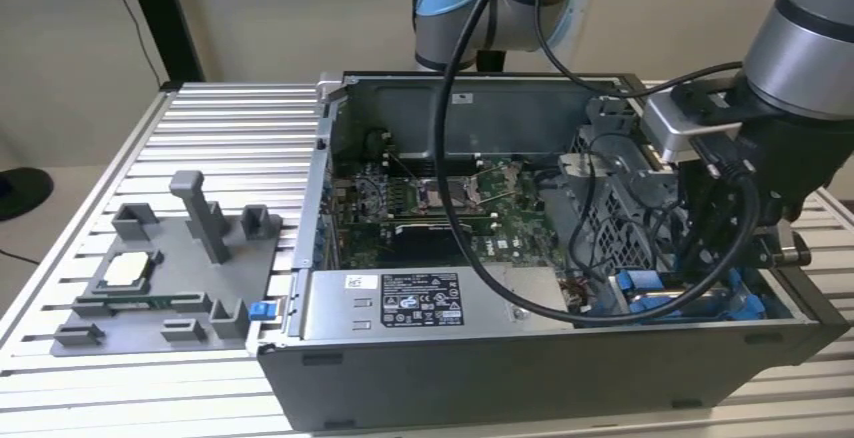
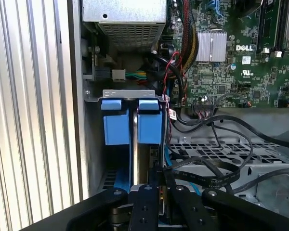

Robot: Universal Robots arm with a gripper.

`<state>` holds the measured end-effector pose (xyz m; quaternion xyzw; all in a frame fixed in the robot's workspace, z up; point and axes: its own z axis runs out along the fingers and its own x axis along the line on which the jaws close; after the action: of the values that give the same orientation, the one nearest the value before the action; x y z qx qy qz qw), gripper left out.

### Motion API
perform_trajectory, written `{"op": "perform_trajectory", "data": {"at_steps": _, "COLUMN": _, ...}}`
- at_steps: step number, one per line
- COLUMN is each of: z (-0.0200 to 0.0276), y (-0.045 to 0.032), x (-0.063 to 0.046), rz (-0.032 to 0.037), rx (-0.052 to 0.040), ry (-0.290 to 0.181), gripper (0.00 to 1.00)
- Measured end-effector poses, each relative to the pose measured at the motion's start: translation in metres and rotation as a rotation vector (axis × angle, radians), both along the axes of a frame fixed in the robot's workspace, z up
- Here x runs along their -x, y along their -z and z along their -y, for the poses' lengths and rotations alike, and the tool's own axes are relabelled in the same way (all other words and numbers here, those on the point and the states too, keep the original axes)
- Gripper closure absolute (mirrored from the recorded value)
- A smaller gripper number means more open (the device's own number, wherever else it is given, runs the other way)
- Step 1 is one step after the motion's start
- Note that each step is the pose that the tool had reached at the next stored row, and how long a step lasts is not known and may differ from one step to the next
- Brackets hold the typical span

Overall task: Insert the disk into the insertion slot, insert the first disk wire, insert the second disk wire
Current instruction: 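Insert the second disk wire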

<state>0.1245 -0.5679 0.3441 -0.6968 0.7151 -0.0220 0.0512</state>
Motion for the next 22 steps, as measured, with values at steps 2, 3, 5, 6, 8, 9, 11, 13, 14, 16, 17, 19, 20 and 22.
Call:
{"op": "perform_trajectory", "data": {"at_steps": 2, "z": 0.0000, "y": 0.0011, "x": 0.000, "rz": 0.0000, "rx": 0.0001, "ry": 0.000, "gripper": 1.00}}
{"op": "perform_trajectory", "data": {"at_steps": 3, "z": 0.0000, "y": 0.0017, "x": 0.000, "rz": 0.0000, "rx": 0.0000, "ry": 0.000, "gripper": 1.00}}
{"op": "perform_trajectory", "data": {"at_steps": 5, "z": 0.0000, "y": 0.0027, "x": 0.000, "rz": 0.0001, "rx": 0.0002, "ry": 0.000, "gripper": 1.00}}
{"op": "perform_trajectory", "data": {"at_steps": 6, "z": 0.0000, "y": 0.0032, "x": 0.000, "rz": 0.0000, "rx": 0.0002, "ry": 0.000, "gripper": 1.00}}
{"op": "perform_trajectory", "data": {"at_steps": 8, "z": 0.0000, "y": 0.0044, "x": 0.000, "rz": 0.0000, "rx": 0.0001, "ry": 0.000, "gripper": 1.00}}
{"op": "perform_trajectory", "data": {"at_steps": 9, "z": 0.0000, "y": 0.0051, "x": 0.000, "rz": 0.0000, "rx": 0.0002, "ry": 0.000, "gripper": 1.00}}
{"op": "perform_trajectory", "data": {"at_steps": 11, "z": 0.0001, "y": 0.0069, "x": 0.000, "rz": 0.0001, "rx": 0.0011, "ry": 0.000, "gripper": 1.00}}
{"op": "perform_trajectory", "data": {"at_steps": 13, "z": 0.0000, "y": 0.0090, "x": 0.000, "rz": 0.0000, "rx": 0.0018, "ry": 0.000, "gripper": 1.00}}
{"op": "perform_trajectory", "data": {"at_steps": 14, "z": 0.0000, "y": 0.0098, "x": 0.000, "rz": 0.0000, "rx": 0.0015, "ry": 0.000, "gripper": 1.00}}
{"op": "perform_trajectory", "data": {"at_steps": 16, "z": 0.0000, "y": 0.0105, "x": 0.000, "rz": 0.0000, "rx": 0.0002, "ry": 0.000, "gripper": 1.00}}
{"op": "perform_trajectory", "data": {"at_steps": 17, "z": 0.0000, "y": 0.0106, "x": 0.000, "rz": -0.0002, "rx": -0.0001, "ry": 0.000, "gripper": 1.00}}
{"op": "perform_trajectory", "data": {"at_steps": 19, "z": -0.0001, "y": 0.0111, "x": 0.000, "rz": 0.0001, "rx": -0.0027, "ry": 0.000, "gripper": 0.00}}
{"op": "perform_trajectory", "data": {"at_steps": 20, "z": 0.0000, "y": 0.0072, "x": 0.000, "rz": 0.0000, "rx": -0.0017, "ry": 0.000, "gripper": 0.00}}
{"op": "perform_trajectory", "data": {"at_steps": 22, "z": 0.0000, "y": -0.0025, "x": 0.000, "rz": 0.0000, "rx": -0.0006, "ry": 0.000, "gripper": 0.00}}
